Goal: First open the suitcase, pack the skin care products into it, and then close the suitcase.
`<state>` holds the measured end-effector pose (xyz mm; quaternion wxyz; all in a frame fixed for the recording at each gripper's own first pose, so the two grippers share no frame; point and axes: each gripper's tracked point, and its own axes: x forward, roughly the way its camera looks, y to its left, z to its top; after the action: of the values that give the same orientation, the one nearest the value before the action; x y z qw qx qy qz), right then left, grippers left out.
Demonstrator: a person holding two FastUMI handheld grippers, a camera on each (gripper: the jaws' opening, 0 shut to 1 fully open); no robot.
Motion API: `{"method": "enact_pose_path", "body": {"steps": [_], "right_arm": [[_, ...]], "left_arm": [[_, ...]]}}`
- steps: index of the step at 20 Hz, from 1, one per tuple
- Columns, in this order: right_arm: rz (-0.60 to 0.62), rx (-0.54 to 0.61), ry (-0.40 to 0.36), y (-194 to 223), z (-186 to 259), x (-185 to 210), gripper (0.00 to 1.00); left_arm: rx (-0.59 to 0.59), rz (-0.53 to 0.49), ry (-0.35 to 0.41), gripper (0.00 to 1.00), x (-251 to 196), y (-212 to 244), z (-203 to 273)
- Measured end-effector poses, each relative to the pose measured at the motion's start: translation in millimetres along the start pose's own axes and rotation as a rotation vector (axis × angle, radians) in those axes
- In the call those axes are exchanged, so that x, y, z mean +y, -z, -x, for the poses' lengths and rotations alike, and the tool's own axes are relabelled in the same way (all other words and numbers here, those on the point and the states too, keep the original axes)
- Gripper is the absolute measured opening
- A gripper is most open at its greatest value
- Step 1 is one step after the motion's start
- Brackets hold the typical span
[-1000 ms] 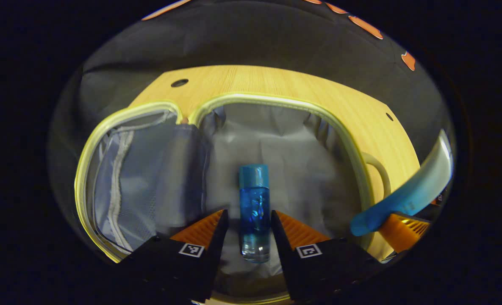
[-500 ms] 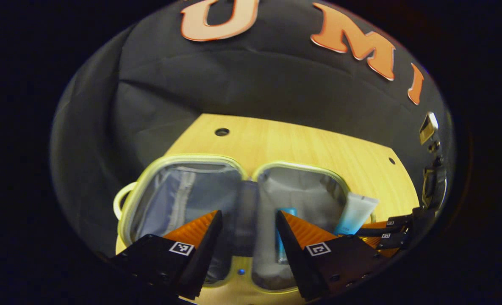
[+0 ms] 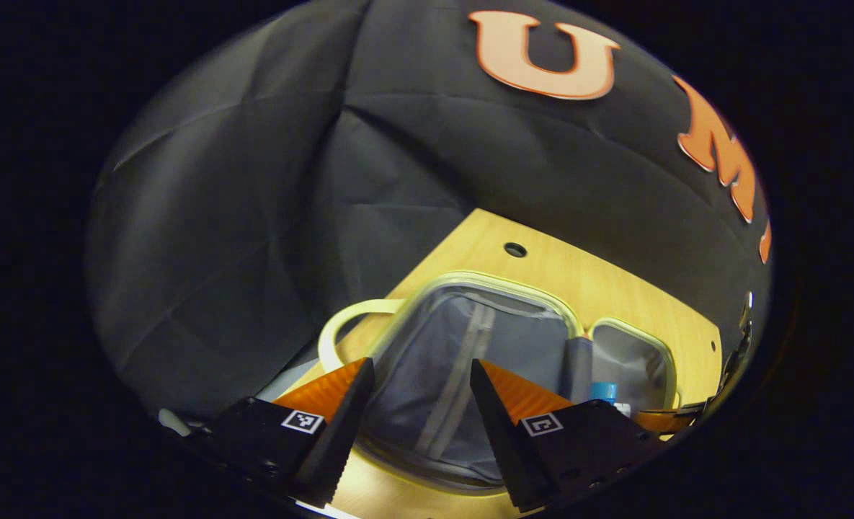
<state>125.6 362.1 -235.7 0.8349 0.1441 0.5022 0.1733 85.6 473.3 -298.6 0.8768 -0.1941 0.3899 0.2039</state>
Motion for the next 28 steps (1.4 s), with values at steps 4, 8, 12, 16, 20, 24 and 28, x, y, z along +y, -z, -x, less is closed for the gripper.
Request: {"method": "enact_pose_path", "body": {"steps": [4,8,12,16,20,24,28], "right_arm": [[-0.020,-0.067,0.033,-19.2,15.3,-11.7,0.20],[-0.046,-0.139,0.068,-37.3,35.4,-25.1,0.20],[-0.045,-0.181,0.095,-45.2,55.3,-33.5,0.20],[-0.021,-0.216,0.118,-47.2,70.8,-37.7,0.20],[0.000,-0.250,0.135,-49.8,90.5,-43.1,0.20],[0.005,-0.344,0.166,-65.1,113.9,-51.5,0.20],[-0.018,-0.412,0.183,-78.3,137.1,-66.2,0.34]], "left_arm": [[-0.043,0.105,-0.036,0.85,45.5,-19.3,-8.4],[-0.077,0.253,-0.018,0.87,70.6,-30.3,-28.8],[-0.047,0.397,-0.008,0.87,101.7,-29.2,-40.9],[0.038,0.547,0.066,0.87,106.8,-15.7,-59.9],[0.108,0.622,0.113,0.71,92.5,5.0,-83.6],[0.146,0.688,0.116,0.31,101.3,18.6,-98.0],[0.138,0.694,0.135,0.24,99.4,16.3,-95.7]]}}
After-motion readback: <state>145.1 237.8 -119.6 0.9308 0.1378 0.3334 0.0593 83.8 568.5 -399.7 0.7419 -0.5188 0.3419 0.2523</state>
